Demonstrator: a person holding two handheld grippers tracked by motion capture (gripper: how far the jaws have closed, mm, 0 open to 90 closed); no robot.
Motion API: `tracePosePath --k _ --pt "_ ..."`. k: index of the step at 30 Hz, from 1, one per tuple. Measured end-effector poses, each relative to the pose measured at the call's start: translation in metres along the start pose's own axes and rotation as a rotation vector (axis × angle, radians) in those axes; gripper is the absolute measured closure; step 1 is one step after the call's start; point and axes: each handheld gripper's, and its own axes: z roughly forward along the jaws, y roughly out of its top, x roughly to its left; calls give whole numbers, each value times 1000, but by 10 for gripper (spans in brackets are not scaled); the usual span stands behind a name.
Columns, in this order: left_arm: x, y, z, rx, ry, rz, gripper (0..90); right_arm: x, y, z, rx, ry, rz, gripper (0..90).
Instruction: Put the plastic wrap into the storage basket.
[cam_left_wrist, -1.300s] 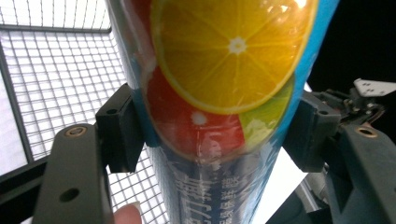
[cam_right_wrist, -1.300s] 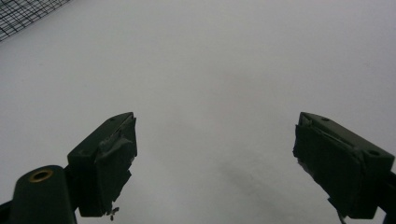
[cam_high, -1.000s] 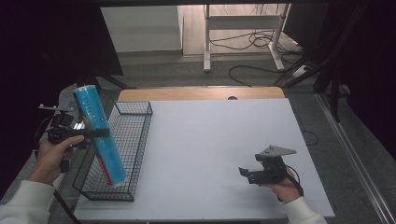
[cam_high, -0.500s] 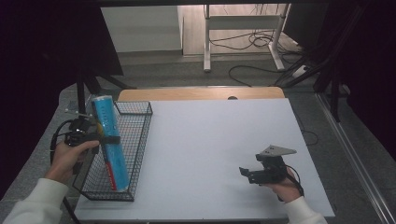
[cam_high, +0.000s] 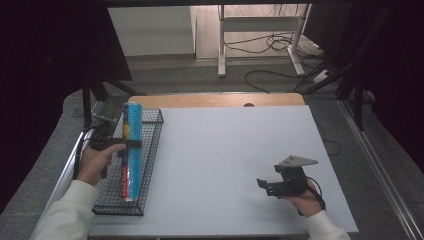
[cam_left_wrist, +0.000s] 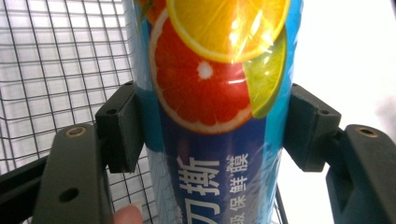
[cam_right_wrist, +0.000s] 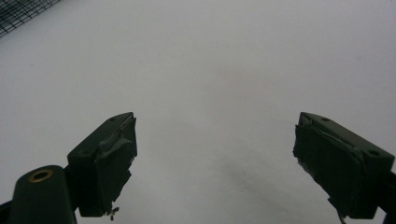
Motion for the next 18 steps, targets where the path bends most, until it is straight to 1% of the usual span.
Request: tracePosePath --k 2,3,5,6,7,10,11,12,13,15,16,17,18 --pt "0 2 9 9 16 -17 318 0 0 0 -1 -1 4 138" --pt "0 2 9 9 16 -17 318 0 0 0 -1 -1 4 138" --pt "-1 3 14 16 30 -25 318 -1 0 0 0 0 4 138" --pt "-1 4 19 22 43 -35 318 -1 0 0 2 -1 3 138" --pt "-1 4 19 22 43 -35 318 -1 0 0 2 -1 3 138" --pt "0 6 28 31 63 -54 317 0 0 0 2 -2 2 138" --pt "2 7 34 41 72 -71 316 -1 0 0 1 -2 3 138" --pt "2 7 34 41 72 -71 315 -1 0 0 1 -2 3 138" --pt "4 8 39 46 74 -74 315 -1 0 0 2 -2 3 138" --pt "7 8 46 53 79 -88 314 -1 0 0 4 -3 3 138" --pt "7 8 49 46 83 -101 313 -1 0 1 4 -4 3 138" --pt "8 8 53 51 89 -105 312 -1 0 1 4 -5 4 138" --pt "10 7 59 63 105 -106 308 -1 0 1 6 -8 5 138"
